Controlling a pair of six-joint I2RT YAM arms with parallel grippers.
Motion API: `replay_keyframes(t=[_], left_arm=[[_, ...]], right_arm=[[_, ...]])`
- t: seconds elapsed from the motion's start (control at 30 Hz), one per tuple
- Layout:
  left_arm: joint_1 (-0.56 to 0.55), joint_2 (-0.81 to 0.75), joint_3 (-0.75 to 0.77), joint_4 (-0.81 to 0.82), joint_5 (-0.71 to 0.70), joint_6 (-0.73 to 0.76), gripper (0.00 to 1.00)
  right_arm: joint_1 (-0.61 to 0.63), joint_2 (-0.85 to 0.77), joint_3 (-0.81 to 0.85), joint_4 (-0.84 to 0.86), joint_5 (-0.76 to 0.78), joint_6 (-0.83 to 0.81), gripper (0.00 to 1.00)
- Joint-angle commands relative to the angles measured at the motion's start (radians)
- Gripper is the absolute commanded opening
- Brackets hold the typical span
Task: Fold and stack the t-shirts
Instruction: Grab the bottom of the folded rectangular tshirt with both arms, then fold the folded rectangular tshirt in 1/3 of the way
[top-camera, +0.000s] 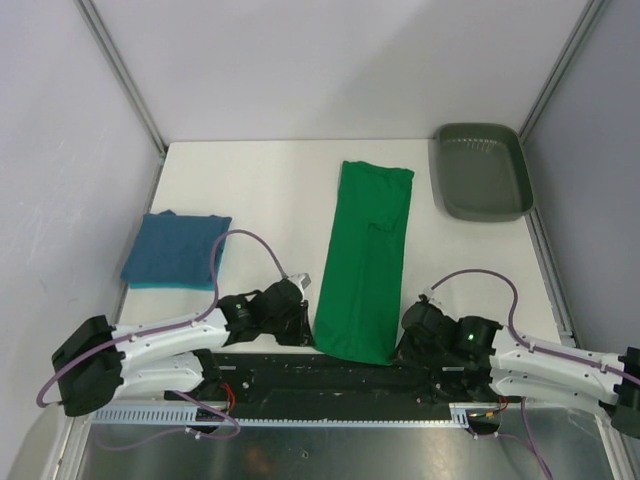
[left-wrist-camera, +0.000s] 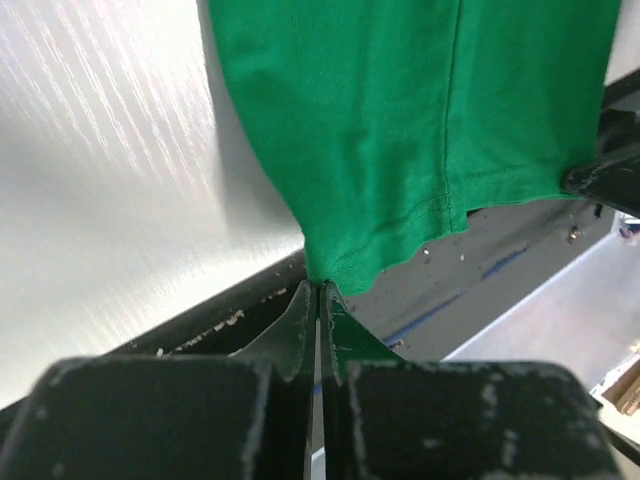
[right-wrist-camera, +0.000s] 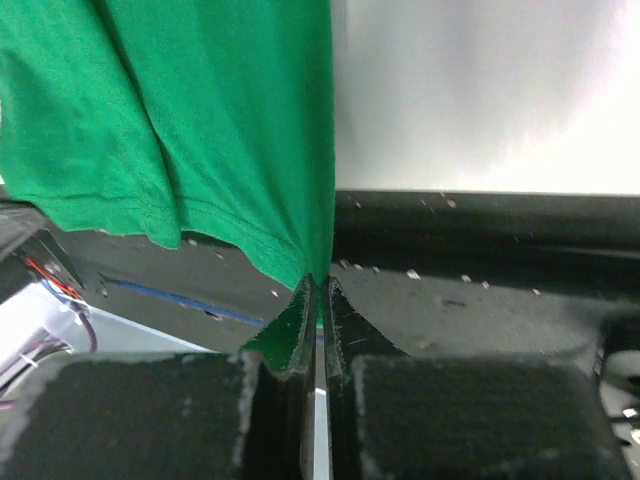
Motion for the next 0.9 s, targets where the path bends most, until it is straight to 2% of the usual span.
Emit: replay_keyframes(t=[0.0, 0.17, 0.33, 0.5, 0.87], left_arm=[[-0.019, -0.091, 0.002, -0.034, -0.017, -0.054, 0.00], [-0.005, -0.059, 0.123, -0.064, -0.064, -0.011, 0.00], [0.056, 0.039, 0.276, -0.067, -0.097, 0.053, 0.00], [0.147, 0.230, 0.461, -0.065, -0.113, 0.142, 0.00], [0.292, 0.655, 0.854, -0.045, -0.158, 0.247, 0.00]], right_arm=[[0.049, -0.060, 0.065, -0.174, 0.070, 0.053, 0.00], [-0.025, -0.026, 0.179, -0.210, 0.115, -0.052, 0.00], [-0.239, 0.078, 0.278, -0.142, 0.083, -0.253, 0.00], [-0.442, 0.238, 0.370, 0.024, 0.042, -0.404, 0.00], [-0.664, 0.655, 0.637, 0.247, 0.057, -0.568, 0.00]])
